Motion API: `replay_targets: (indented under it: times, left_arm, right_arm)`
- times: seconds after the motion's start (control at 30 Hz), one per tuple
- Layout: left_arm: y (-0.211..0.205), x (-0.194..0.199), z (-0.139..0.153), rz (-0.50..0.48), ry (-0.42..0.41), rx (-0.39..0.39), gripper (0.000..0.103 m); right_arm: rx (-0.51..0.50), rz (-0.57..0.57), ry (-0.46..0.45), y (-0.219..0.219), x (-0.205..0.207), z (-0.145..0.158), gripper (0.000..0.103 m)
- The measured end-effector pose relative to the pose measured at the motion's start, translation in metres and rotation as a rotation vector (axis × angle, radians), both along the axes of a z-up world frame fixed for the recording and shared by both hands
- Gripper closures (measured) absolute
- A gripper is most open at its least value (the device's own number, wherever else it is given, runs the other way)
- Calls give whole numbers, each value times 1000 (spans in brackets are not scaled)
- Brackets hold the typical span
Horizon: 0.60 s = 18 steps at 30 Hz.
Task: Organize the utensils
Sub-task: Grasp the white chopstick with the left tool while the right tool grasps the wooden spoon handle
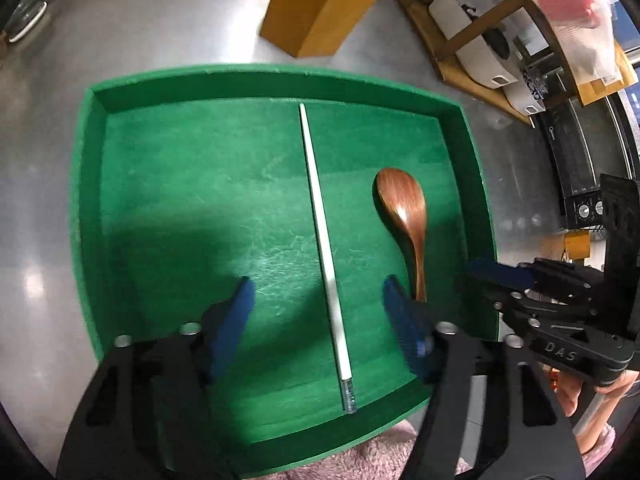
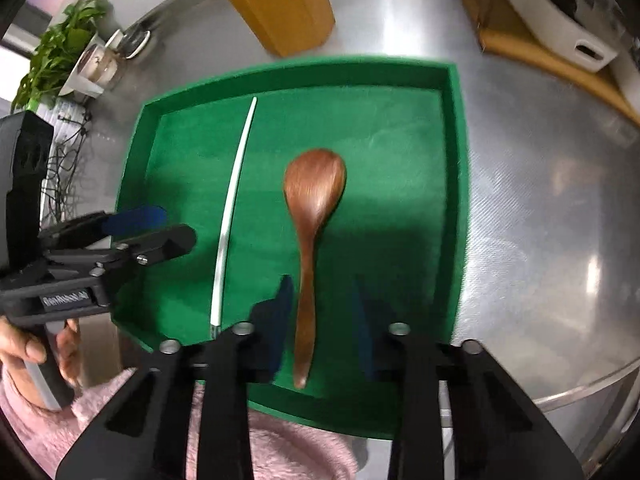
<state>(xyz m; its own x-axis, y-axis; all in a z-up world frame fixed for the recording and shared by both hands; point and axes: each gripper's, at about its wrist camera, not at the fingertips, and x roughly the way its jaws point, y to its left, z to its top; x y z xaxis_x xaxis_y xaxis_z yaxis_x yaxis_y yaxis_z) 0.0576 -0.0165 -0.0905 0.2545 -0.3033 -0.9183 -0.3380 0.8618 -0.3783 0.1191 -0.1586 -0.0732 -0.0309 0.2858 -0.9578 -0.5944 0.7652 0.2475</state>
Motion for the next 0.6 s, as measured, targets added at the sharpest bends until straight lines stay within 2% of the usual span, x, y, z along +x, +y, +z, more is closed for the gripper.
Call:
replay_targets:
  times: [0.07,0.33,0.43,0.6]
  left_arm:
    - [-3,4,-4,1,8,-5,57]
    - [-15,24,-14,-14,26,20,67]
    - [-18,26,-19,-26,48,51,76]
    - [-19,26,-19,-51,51,73,78]
  right_arm:
    - [-12,0,-3,6,-1,-4,83]
    - [-25,-8,24,21,1,-20,84]
    - [-56,-4,0,24,1,-23,84]
    - [-80,-1,-4,26,2,-25,84]
